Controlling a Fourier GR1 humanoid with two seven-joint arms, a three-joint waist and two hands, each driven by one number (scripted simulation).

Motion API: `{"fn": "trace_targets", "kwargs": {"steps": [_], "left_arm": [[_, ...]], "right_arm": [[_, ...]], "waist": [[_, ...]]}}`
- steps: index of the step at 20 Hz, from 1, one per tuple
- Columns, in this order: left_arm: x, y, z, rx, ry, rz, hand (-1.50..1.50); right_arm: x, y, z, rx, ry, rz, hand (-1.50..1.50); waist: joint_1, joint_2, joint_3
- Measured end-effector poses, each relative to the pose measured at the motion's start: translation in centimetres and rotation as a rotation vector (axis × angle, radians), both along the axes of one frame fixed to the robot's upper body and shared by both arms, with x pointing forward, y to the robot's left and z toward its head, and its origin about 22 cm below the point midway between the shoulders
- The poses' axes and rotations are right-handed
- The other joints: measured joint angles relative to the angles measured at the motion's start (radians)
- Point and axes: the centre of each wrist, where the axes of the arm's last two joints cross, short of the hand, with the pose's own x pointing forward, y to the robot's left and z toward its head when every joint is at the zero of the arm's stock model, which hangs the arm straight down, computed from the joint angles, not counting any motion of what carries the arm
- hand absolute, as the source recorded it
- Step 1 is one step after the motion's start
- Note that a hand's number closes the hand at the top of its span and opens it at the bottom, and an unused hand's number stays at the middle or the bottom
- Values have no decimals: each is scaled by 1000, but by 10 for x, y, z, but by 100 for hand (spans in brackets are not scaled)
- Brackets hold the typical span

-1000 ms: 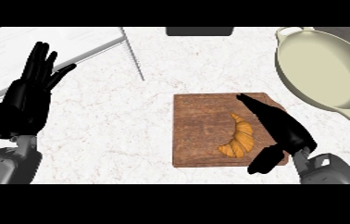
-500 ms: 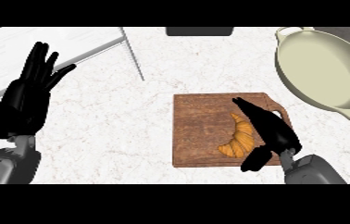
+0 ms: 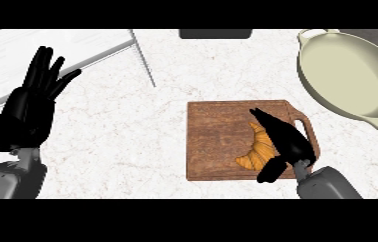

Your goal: Pick the croissant from the cutting board and place it in the pot

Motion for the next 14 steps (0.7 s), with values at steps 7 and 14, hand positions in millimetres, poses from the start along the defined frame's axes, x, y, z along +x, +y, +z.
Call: {"fn": "trace_targets", "kwargs": {"steps": [7,14], "left_arm": [[2,8,1,-2,0,-6,0],[3,5,-1,2,-4,0,0]], "right_arm": [[0,-2,-13,-34,-34,112,150],[6,4,-24,-47,-66,168,150]], "waist": [[-1,-2,-1],[-2,-8,-8]]}}
